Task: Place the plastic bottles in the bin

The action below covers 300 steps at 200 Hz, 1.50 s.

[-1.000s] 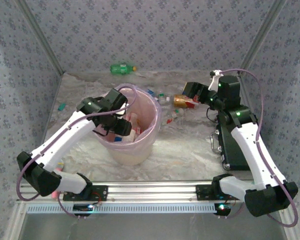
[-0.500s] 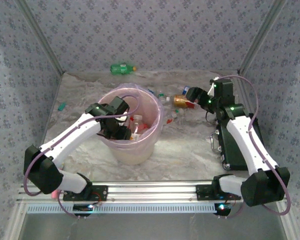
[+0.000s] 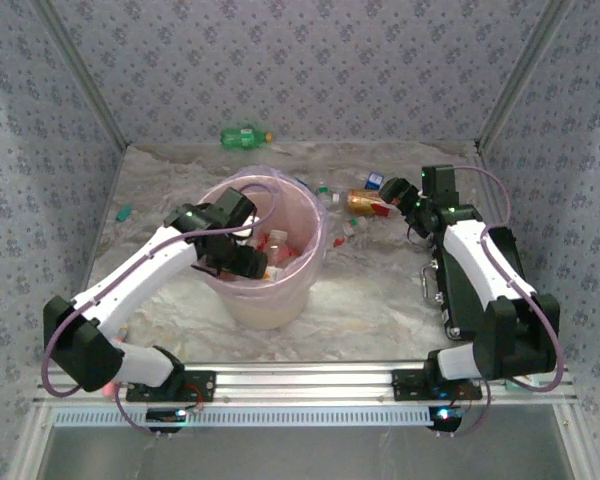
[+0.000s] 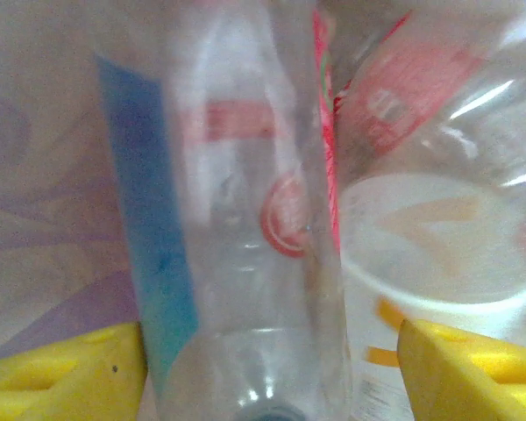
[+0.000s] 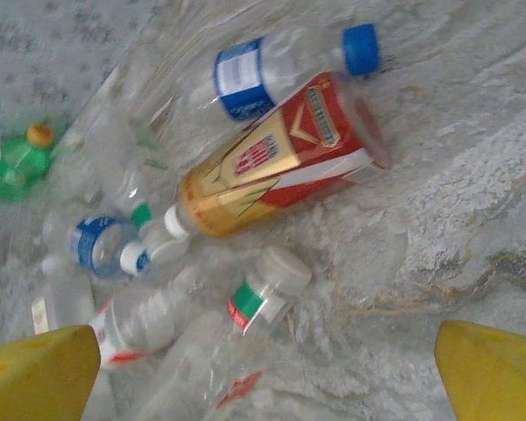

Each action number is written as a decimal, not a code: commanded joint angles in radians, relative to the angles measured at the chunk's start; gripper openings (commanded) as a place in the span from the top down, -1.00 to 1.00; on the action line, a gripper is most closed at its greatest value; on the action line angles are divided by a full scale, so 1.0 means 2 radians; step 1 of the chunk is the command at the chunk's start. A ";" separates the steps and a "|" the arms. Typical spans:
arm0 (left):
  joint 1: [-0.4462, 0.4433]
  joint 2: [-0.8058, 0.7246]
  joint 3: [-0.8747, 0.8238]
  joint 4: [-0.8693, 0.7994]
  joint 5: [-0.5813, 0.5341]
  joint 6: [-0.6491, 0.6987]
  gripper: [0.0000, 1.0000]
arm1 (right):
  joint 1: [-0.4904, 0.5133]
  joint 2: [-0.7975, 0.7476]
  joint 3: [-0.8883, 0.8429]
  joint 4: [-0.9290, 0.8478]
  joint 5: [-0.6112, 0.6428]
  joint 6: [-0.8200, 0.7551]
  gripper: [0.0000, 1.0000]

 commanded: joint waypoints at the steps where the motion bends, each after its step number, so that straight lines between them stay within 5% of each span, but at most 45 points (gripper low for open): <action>1: -0.002 -0.028 0.037 -0.012 -0.008 0.001 -0.68 | -0.001 0.017 -0.018 0.065 0.044 0.083 -1.00; 43: -0.004 -0.033 0.081 -0.016 -0.017 0.004 -0.99 | 0.015 0.072 0.014 0.068 0.117 0.150 -1.00; 176: -0.031 -0.099 0.111 0.033 -0.037 -0.019 -0.99 | 0.042 0.249 0.119 0.093 0.139 0.299 -1.00; 300: -0.031 -0.105 0.112 0.042 -0.045 -0.019 -1.00 | 0.044 0.322 0.140 0.102 0.125 0.328 -0.91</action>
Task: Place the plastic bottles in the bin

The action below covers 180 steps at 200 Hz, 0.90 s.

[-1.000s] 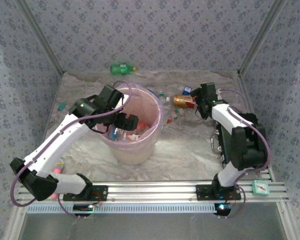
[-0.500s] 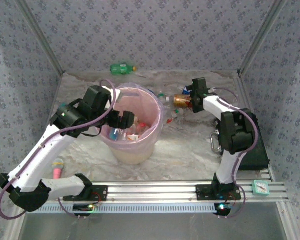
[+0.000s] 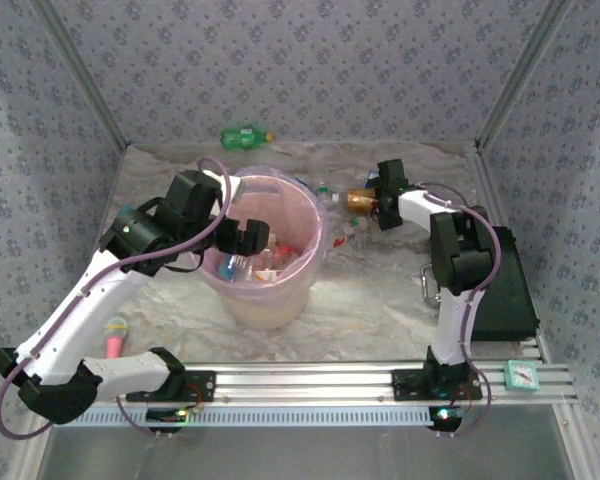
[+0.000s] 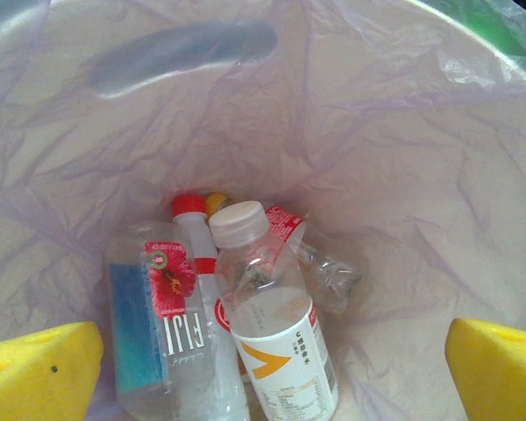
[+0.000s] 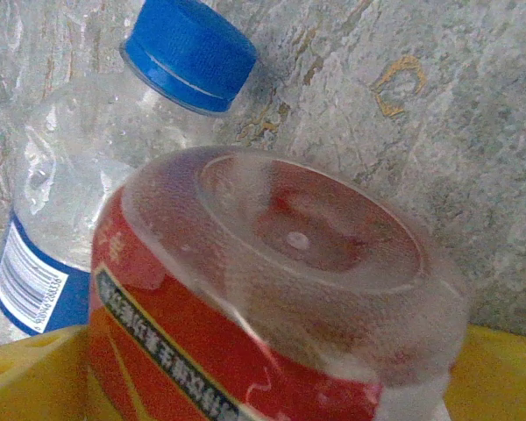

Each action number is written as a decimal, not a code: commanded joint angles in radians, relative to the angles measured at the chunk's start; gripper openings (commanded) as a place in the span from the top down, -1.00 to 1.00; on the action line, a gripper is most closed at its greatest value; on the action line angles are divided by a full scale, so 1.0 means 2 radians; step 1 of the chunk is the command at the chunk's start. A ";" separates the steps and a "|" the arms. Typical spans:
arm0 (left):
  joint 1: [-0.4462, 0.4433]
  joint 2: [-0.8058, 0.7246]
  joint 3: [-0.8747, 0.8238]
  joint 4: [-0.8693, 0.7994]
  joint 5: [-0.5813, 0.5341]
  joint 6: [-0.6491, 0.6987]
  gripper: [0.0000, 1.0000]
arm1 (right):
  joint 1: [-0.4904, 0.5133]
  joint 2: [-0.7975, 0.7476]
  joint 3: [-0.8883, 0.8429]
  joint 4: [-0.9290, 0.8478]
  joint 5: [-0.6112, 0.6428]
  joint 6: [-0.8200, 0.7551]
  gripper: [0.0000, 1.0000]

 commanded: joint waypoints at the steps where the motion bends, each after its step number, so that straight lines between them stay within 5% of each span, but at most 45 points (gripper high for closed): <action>1: -0.004 -0.008 0.008 0.011 -0.007 -0.005 -1.00 | 0.000 0.015 0.004 0.003 0.001 0.014 -0.91; 109: -0.004 -0.004 0.012 0.017 -0.006 -0.005 -1.00 | -0.005 -0.004 -0.015 0.025 0.009 0.011 -0.47; 180: -0.004 -0.006 0.016 0.044 0.017 -0.005 -1.00 | -0.019 -0.079 -0.041 0.037 0.004 -0.025 -0.43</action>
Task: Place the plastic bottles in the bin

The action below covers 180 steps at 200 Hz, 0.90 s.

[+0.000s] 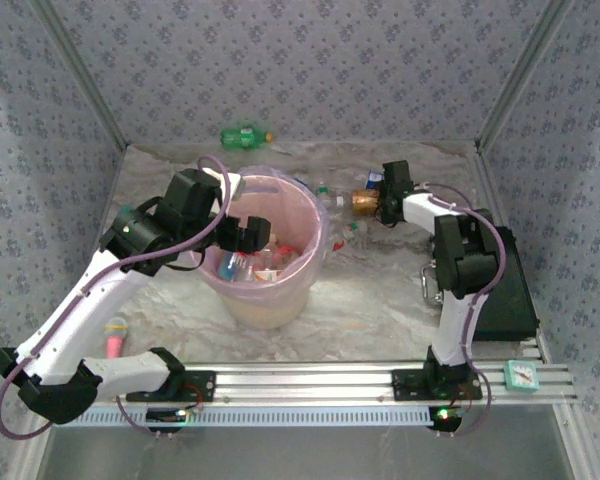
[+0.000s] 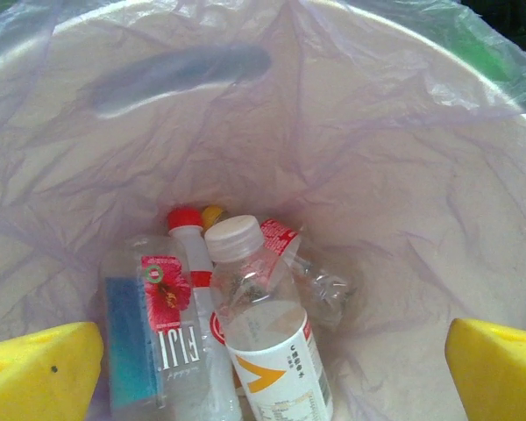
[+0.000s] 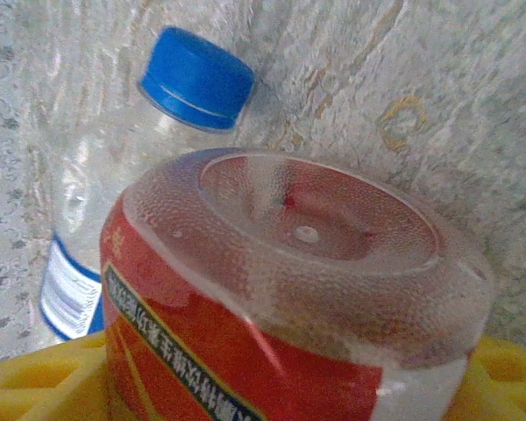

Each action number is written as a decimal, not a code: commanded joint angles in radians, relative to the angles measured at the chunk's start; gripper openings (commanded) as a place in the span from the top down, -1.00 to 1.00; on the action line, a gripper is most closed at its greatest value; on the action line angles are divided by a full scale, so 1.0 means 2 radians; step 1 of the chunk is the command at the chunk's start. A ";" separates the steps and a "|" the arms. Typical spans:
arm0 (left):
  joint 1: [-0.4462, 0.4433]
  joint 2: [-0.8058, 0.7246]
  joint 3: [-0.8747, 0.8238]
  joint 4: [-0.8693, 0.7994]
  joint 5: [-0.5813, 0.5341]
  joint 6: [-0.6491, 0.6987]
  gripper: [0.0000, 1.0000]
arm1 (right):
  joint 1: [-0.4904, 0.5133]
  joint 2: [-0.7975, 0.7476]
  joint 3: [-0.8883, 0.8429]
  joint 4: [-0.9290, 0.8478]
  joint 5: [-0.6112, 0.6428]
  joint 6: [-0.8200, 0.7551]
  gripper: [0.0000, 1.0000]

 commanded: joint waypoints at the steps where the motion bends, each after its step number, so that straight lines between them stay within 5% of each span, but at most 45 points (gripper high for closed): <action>1: -0.005 -0.006 0.016 0.027 0.016 -0.003 -1.00 | -0.008 -0.052 -0.012 0.003 0.004 -0.021 -0.43; 56: -0.005 0.008 0.029 0.084 0.082 -0.009 -0.99 | -0.019 -0.161 -0.058 0.011 0.003 -0.095 -0.42; 109: -0.005 0.022 0.036 0.136 0.166 -0.014 -1.00 | -0.031 -0.286 -0.039 -0.035 -0.052 -0.292 -0.32; 180: -0.027 0.067 0.075 0.175 0.191 -0.003 -1.00 | -0.026 -0.394 0.009 -0.069 -0.220 -0.380 -0.31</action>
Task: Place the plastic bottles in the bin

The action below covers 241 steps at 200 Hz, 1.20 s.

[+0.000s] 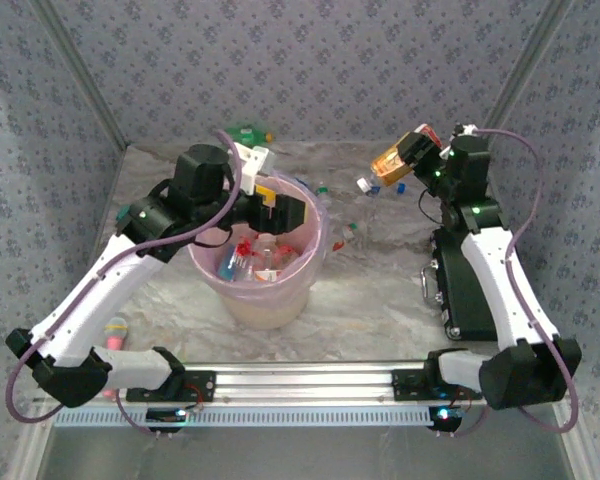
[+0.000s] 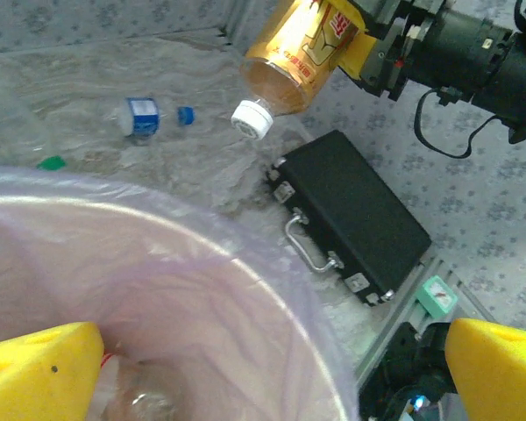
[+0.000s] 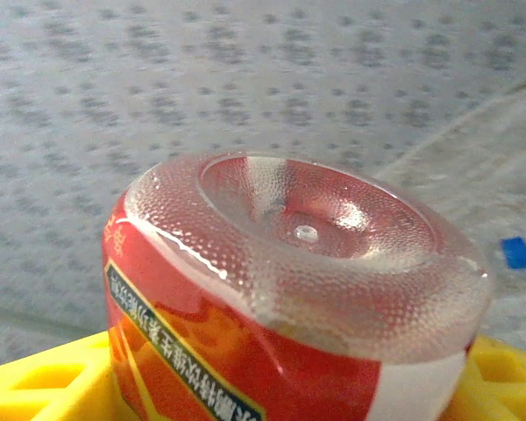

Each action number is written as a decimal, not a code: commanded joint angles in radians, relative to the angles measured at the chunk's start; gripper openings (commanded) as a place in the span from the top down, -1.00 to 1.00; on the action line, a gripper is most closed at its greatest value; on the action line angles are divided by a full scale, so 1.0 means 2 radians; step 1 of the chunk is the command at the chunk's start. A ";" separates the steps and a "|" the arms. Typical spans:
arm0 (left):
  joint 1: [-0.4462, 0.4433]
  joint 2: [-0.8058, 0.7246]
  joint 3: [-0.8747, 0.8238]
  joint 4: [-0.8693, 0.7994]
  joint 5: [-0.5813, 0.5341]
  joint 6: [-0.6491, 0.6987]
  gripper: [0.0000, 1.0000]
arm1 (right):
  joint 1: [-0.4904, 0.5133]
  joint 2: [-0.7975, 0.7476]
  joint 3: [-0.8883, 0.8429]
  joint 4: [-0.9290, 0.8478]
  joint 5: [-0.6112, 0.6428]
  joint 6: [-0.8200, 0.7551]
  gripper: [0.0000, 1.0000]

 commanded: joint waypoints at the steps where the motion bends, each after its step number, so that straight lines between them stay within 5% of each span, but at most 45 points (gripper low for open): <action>1: -0.011 0.013 0.029 0.027 0.019 0.010 -1.00 | 0.005 -0.029 0.021 -0.011 -0.091 -0.039 -0.31; 81: -0.045 0.093 0.128 0.016 0.034 0.046 -1.00 | 0.123 -0.043 0.106 -0.046 -0.161 -0.110 -0.30; 133: -0.048 0.129 0.150 0.035 0.054 0.047 -0.98 | 0.148 -0.024 0.121 -0.022 -0.217 -0.104 -0.31; 166: -0.048 0.140 0.156 0.044 0.064 0.043 -0.71 | 0.154 -0.018 0.123 -0.014 -0.229 -0.101 -0.31; 201: -0.048 0.138 0.155 0.049 0.061 0.036 -0.19 | 0.158 -0.010 0.126 -0.012 -0.231 -0.102 -0.31; 241: -0.048 0.137 0.154 0.046 0.058 0.038 -0.02 | 0.158 -0.006 0.127 -0.015 -0.228 -0.105 -0.40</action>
